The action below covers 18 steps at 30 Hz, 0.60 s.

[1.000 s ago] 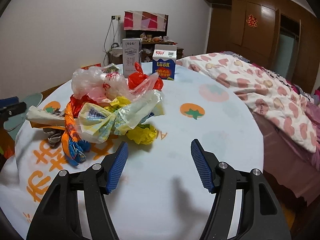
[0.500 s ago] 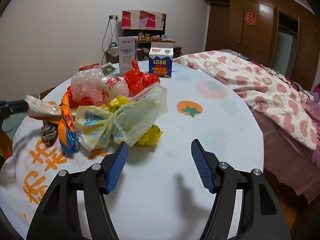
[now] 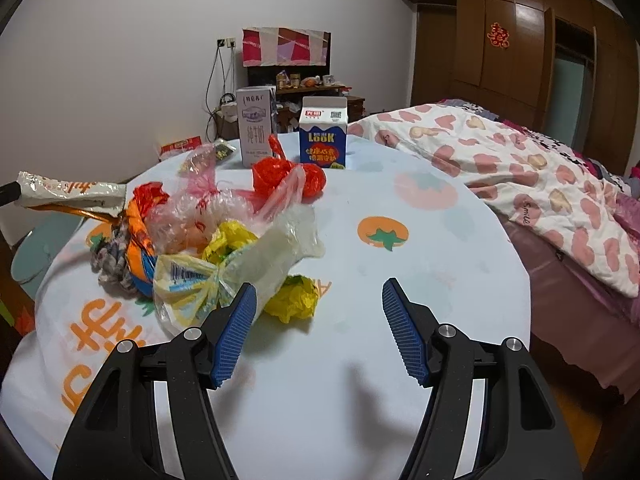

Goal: Collect trash
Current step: 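Grasp the clear plastic bag with the right tool while the left tool grasps the orange wrapper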

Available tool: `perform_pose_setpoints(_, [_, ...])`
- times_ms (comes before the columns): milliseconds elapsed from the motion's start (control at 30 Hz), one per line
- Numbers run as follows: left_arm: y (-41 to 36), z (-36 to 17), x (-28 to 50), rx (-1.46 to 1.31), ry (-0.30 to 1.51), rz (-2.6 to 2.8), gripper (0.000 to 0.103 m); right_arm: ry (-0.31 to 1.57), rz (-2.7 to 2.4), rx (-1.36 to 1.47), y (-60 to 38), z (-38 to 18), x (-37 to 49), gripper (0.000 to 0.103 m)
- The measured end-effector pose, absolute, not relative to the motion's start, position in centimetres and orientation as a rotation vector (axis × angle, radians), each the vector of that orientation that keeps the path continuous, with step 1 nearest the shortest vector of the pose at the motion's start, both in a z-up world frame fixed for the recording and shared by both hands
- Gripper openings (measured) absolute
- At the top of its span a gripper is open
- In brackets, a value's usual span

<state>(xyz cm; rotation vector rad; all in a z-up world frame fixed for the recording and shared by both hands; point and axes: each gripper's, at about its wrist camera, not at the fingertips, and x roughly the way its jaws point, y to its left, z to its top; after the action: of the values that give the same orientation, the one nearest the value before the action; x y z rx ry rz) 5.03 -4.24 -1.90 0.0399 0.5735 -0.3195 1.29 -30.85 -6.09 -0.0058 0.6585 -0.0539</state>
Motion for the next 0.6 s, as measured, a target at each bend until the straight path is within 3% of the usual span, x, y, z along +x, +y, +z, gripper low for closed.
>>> perform_pose_setpoints(267, [-3.7,-1.5,4.8,0.059,0.536,-0.280,0.002,0.652,-0.023,0.009,-30.7,-5.3,3.4,0.064])
perform_pose_setpoints(300, [-3.7,-1.9,5.0,0.058,0.547,-0.277,0.002,0.662,-0.013,0.019,-30.7,-5.5,3.9,0.059])
perform_pose_setpoints(333, [-3.7,-2.3,5.1,0.058,0.558,-0.277,0.002,0.690,0.014,0.042,-30.7,-5.9,4.6,0.045])
perform_pose_setpoints(400, [-3.7,-2.7,5.2,0.058,0.567,-0.277,0.002,0.729,0.057,0.065,-30.6,-6.3,5.2,0.027])
perform_pose_setpoints(600, [-2.7,-1.6,4.7,0.044,0.534,-0.263,0.002,0.660,0.098,0.053,-29.1,-4.3,3.3,0.014])
